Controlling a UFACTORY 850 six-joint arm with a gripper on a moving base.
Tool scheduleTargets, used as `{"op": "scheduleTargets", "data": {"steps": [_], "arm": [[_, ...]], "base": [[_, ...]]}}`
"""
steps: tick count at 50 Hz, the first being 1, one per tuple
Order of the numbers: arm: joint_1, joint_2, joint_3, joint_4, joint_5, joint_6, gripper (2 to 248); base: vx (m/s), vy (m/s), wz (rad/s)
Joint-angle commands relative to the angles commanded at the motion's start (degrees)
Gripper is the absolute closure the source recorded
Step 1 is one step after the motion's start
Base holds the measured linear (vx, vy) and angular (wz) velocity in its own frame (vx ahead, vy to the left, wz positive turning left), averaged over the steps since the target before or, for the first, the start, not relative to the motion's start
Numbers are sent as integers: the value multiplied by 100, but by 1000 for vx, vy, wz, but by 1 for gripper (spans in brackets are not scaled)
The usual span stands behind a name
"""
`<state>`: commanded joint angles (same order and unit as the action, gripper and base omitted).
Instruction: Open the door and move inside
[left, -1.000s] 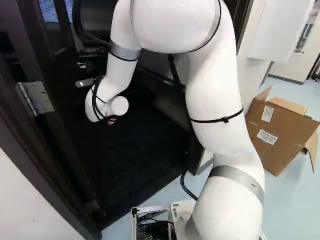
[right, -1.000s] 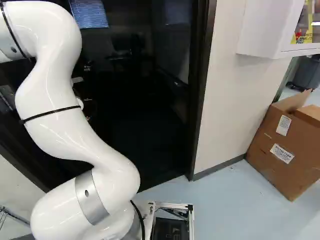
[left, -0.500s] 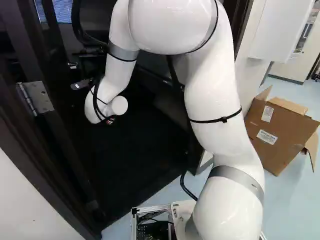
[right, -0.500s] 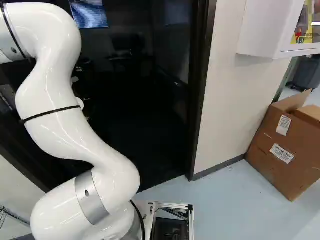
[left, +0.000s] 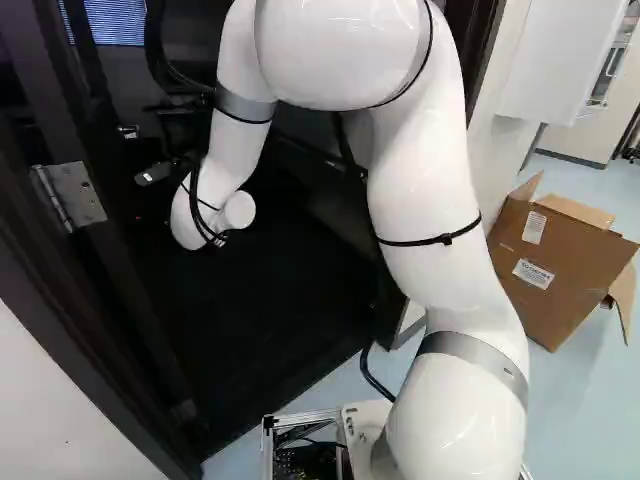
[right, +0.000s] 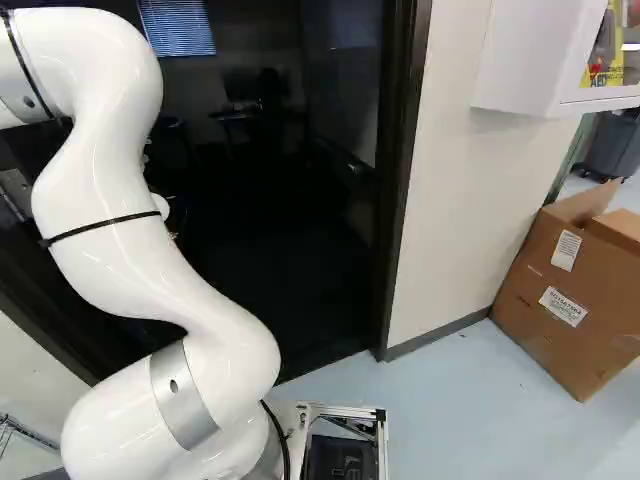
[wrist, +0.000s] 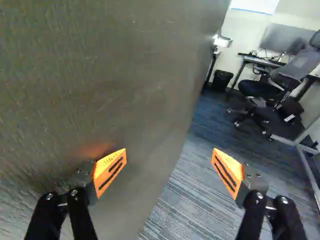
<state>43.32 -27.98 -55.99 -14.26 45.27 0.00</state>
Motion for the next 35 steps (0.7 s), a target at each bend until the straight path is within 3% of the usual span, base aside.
{"op": "scheduleTargets", "data": {"steps": [11, 35], "arm": [[11, -19, -25, -206, 0, 0, 3], [-15, 27, 35, -234, 0, 0, 3]], "base": [[0, 0, 0], [0, 0, 0]]}}
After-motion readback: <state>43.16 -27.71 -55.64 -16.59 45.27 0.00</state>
